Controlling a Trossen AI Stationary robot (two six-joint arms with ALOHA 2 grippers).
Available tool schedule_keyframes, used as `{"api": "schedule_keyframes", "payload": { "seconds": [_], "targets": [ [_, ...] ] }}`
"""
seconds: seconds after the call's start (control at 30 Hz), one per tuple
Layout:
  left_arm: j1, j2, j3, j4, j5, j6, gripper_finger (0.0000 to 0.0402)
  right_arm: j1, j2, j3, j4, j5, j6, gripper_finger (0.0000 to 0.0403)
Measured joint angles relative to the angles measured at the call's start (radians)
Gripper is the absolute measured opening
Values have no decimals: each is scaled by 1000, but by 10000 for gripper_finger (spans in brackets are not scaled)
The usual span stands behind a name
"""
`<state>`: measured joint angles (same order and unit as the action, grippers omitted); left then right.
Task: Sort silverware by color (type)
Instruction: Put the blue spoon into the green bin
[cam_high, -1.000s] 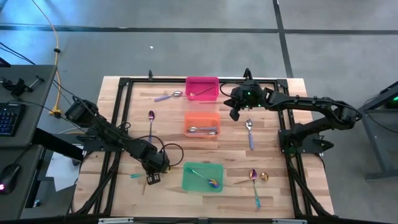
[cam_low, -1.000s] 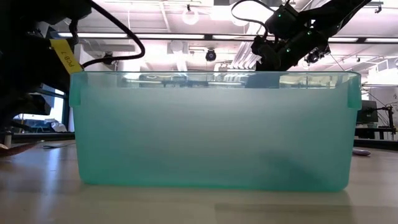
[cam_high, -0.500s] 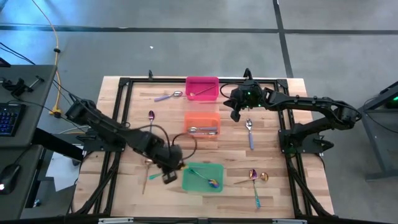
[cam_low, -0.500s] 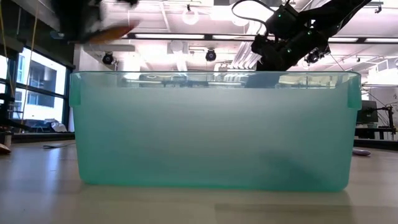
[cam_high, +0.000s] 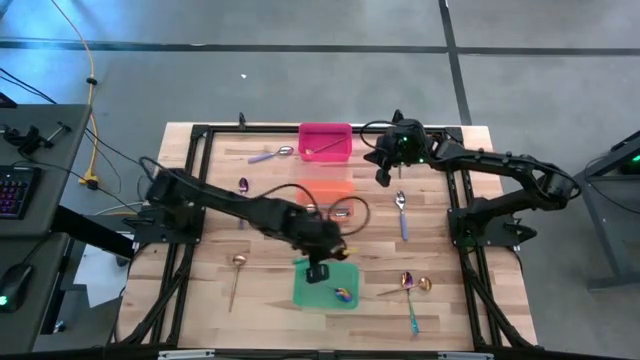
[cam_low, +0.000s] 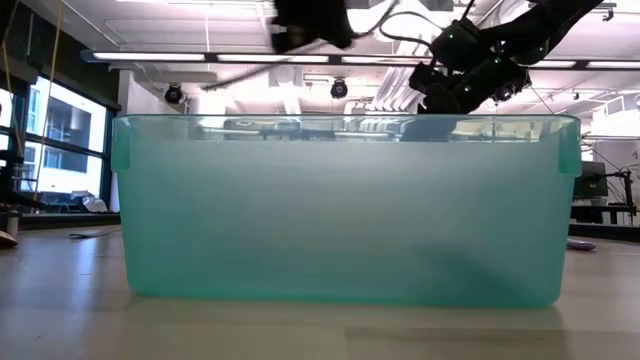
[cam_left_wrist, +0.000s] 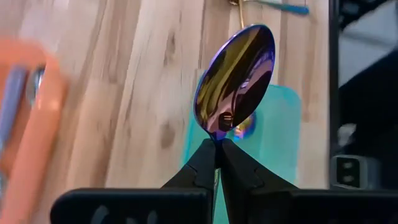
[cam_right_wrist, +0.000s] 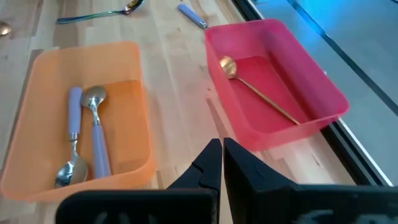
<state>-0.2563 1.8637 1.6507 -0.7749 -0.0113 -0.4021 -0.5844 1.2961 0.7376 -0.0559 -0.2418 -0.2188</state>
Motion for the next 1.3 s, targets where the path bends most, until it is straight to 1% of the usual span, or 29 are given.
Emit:
{"api": "schedule_keyframes", "payload": {
  "seconds": [0.07,0.17,0.3,0.4,0.5,0.67,0.77,0.9,1.3],
  "targets": [
    [1,61,77,-31,0,86,1,-9,0,0,-5,-2,0,0],
    [2,122,145,-65,4,178,1,-18,0,0,-8,-14,0,0],
    [-16,152,153,-73,48,280,1,-18,0,0,-10,-22,0,0],
    [-37,168,153,-68,62,364,1,-18,0,0,-14,-28,0,0],
    [-52,189,153,-62,98,411,1,-18,0,0,-16,-31,0,0],
    [-72,228,153,-51,123,427,1,-18,0,0,-15,-36,0,0],
    [-74,235,141,21,139,391,1,-18,0,0,-14,-37,0,0],
    [-71,235,91,91,151,367,1,-18,0,0,-15,-37,0,0],
    [-72,235,3,124,166,368,1,-18,0,0,-15,-36,0,0]
  ]
}}
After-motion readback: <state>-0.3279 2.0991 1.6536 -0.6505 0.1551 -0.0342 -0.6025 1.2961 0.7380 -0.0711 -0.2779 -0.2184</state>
